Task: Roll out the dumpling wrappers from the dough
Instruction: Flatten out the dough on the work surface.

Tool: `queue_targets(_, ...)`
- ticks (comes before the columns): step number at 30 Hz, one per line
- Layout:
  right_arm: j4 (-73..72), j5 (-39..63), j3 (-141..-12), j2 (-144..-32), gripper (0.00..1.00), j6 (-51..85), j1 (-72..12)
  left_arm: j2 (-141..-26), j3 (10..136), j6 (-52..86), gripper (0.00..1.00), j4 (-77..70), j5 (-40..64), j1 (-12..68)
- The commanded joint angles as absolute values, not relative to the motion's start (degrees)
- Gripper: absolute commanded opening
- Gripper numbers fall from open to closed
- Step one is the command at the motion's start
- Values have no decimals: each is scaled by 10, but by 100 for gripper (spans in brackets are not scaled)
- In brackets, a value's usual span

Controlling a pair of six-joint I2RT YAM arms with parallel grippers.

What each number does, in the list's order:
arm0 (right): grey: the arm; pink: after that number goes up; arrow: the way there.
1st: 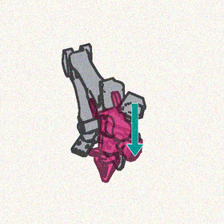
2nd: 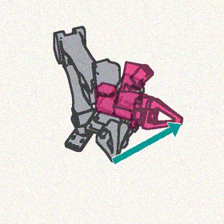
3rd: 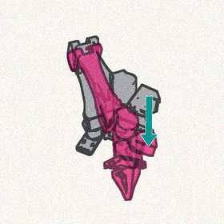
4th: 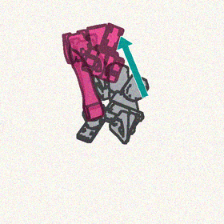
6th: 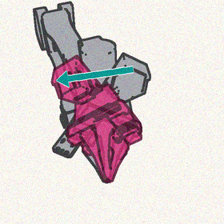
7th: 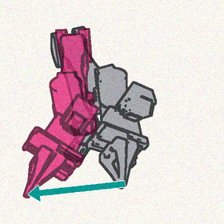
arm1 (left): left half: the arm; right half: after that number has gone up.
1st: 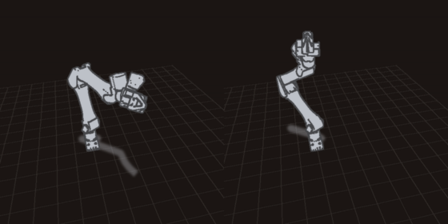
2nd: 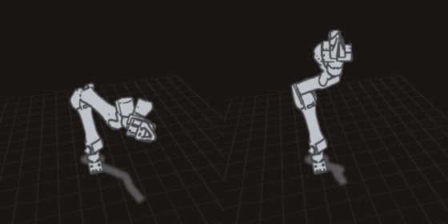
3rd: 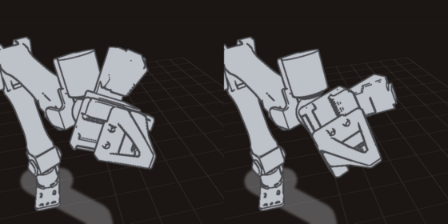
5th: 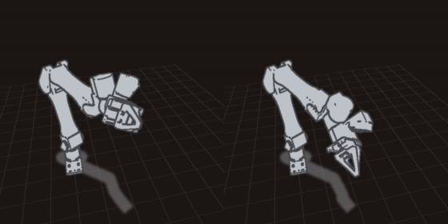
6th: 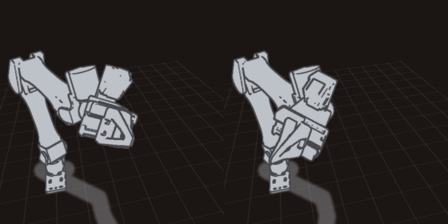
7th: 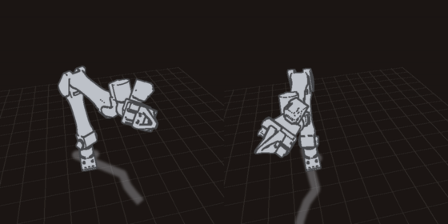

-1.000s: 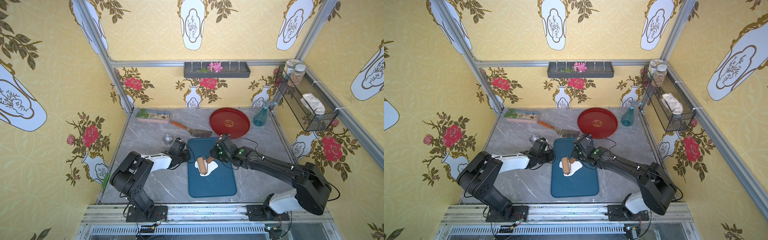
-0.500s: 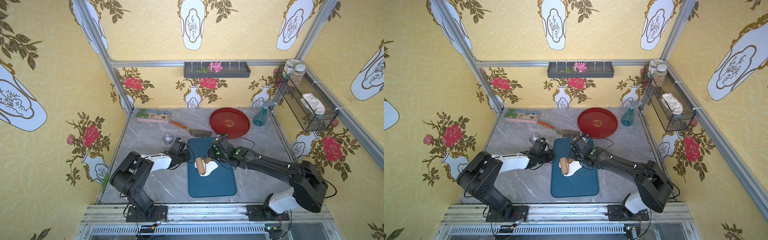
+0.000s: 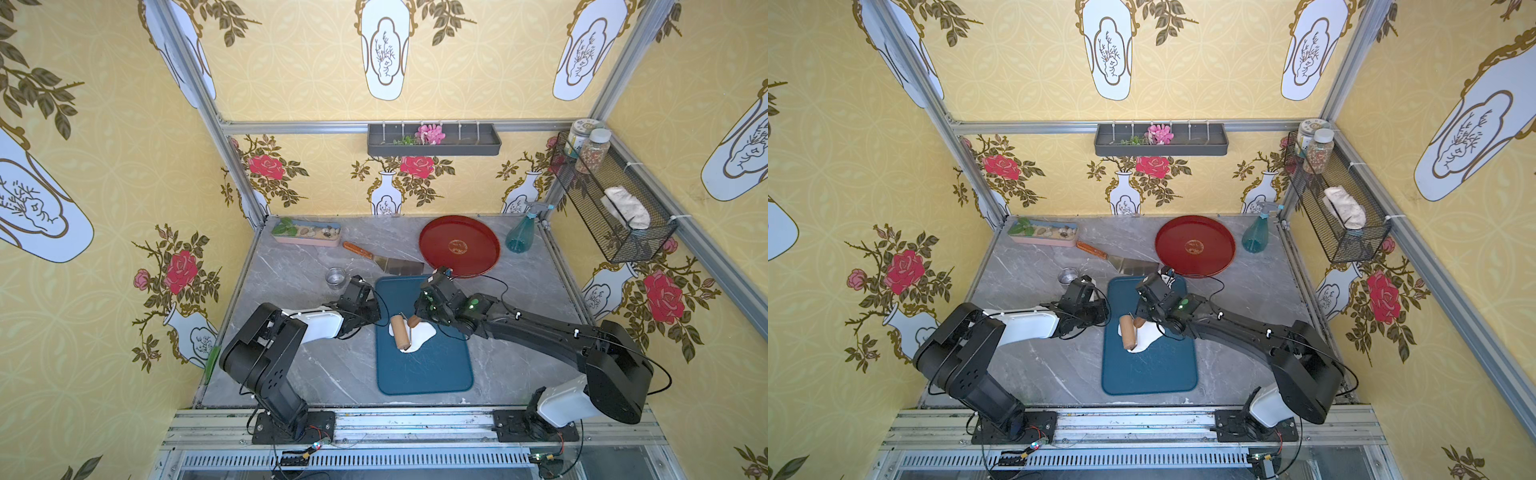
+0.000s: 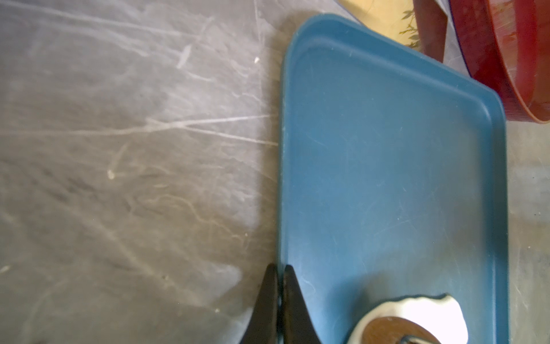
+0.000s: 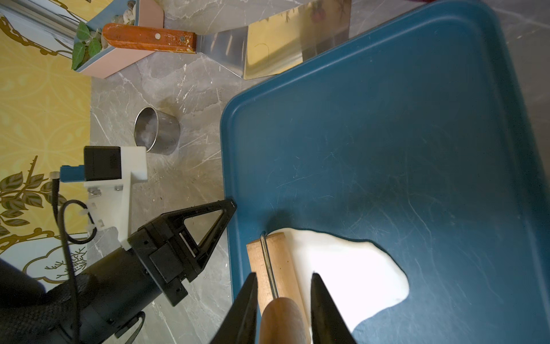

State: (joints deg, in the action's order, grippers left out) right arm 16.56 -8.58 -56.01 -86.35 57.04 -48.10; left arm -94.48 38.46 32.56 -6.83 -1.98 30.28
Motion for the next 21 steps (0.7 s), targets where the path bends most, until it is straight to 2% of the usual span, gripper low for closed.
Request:
queue_targets(1, 251, -86, -553, -877, 0, 562, -484, -950, 377, 316, 0, -5, -37, 301)
queue_targets(11, 277, -97, -545, -838, 0, 550, -464, -953, 378, 317, 0, -5, -35, 301)
queue_targets(21, 266, -90, -583, -886, 0, 557, -508, -954, 380, 317, 0, -5, -34, 302)
